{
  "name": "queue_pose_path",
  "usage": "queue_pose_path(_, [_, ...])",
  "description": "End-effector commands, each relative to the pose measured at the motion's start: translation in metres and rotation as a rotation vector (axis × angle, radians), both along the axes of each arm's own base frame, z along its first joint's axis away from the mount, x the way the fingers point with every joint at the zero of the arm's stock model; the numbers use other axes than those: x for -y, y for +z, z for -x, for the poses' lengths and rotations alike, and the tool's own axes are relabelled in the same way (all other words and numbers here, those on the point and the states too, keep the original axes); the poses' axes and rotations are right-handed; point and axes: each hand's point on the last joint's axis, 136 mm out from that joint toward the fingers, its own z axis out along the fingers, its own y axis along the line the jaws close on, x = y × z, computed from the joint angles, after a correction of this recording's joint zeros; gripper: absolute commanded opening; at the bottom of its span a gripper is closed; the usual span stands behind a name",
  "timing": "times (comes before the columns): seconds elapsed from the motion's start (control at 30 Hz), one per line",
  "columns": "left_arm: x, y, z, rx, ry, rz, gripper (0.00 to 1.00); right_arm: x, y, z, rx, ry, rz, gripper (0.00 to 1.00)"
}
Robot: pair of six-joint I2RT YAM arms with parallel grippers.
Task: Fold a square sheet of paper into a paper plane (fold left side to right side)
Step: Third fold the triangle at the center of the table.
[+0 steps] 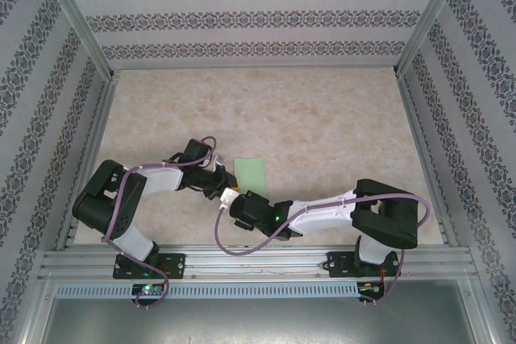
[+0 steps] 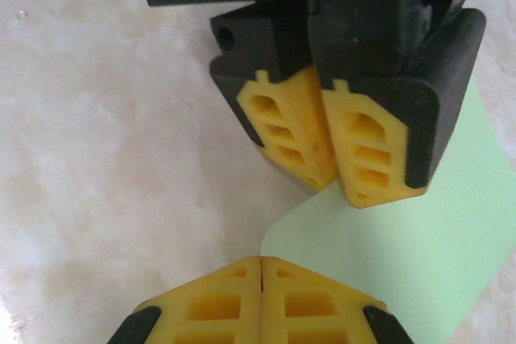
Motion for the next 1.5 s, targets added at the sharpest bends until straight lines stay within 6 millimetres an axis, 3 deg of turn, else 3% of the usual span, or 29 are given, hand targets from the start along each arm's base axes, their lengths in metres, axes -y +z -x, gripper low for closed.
queue_pose_path(0.0, [0.0, 0.014, -0.001, 0.046, -0.034, -0.02, 0.24, 0.006, 0.002, 0.003, -0.076, -0.021, -0.042, 0.0])
queue_pose_path(0.1, [-0.006, 0.021, -0.002, 0.066, -0.046, -0.033, 0.32, 0.007, 0.004, 0.004, -0.151, -0.031, -0.093, 0.0])
queue_pose_path(0.33, [-0.021, 0.04, -0.016, 0.132, -0.039, -0.052, 0.35, 0.006, 0.007, 0.006, -0.306, -0.051, -0.197, 0.0])
queue_pose_path(0.63, [-0.004, 0.042, -0.05, 0.184, -0.107, -0.026, 0.13, 0.003, 0.014, 0.004, -0.416, -0.062, -0.293, 0.0])
queue_pose_path(1.0, [0.022, 0.005, -0.06, 0.126, -0.223, -0.027, 0.05, 0.005, 0.012, 0.0, -0.439, -0.089, -0.304, 0.0])
queue_pose_path(1.2, [0.017, -0.025, -0.054, 0.081, -0.252, -0.096, 0.02, 0.007, 0.01, 0.001, -0.495, -0.116, -0.327, 0.0])
queue_pose_path(1.47, [0.007, -0.047, -0.047, 0.053, -0.28, -0.176, 0.01, 0.015, 0.006, -0.001, -0.572, -0.182, -0.365, 0.0])
